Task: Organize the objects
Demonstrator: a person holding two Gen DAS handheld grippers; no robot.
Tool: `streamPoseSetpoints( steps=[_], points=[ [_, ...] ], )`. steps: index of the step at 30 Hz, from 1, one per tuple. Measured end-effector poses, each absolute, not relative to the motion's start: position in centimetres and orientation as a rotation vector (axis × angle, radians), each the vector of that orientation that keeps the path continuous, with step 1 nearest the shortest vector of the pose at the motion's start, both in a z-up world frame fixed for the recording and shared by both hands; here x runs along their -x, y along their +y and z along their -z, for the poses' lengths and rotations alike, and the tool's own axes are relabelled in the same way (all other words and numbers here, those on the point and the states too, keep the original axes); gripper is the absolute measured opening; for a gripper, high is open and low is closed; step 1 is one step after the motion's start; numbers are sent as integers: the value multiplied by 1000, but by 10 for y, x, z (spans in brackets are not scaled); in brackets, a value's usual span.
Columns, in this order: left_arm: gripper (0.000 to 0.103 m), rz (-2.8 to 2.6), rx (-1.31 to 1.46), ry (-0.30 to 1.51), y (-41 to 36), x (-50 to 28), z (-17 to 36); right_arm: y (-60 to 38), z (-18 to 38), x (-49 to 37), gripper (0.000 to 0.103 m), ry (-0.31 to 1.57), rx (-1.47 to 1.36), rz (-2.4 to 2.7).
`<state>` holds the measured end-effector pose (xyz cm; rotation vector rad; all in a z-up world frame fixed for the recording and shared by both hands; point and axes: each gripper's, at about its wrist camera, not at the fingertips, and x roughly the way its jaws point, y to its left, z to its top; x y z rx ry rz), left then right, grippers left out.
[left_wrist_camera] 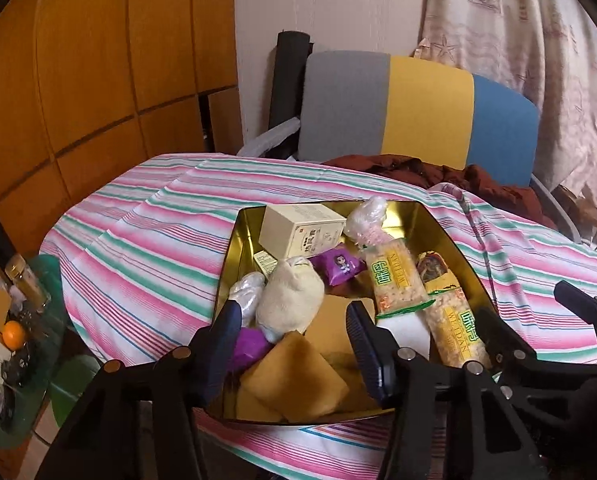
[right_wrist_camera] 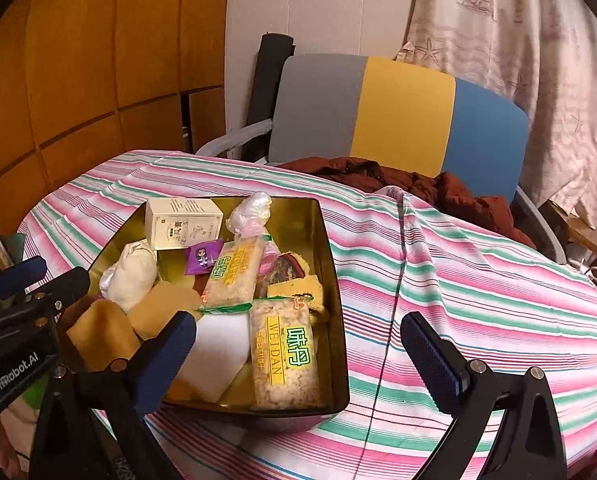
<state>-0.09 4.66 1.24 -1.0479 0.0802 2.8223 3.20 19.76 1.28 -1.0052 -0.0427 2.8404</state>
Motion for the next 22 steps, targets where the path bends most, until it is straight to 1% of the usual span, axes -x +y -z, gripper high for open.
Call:
streamPoseSetpoints(
  steps=[3, 16, 18, 22],
  points=[
    [55, -2809, 1072, 37, 42, 4, -11, 197, -12, -31, 103, -50, 1011, -2835],
    [55, -2812, 1088, -37, 29, 14, -7, 190, -5, -25, 103, -66, 1052, -2829],
    [52, -2821, 1074, -39, 27, 14, -7, 190, -4, -24, 103, -63, 1053, -2829],
    [52, -2816, 1054, -11, 31, 12, -8, 191, -4, -23, 103, -52, 1052, -2830]
  ],
)
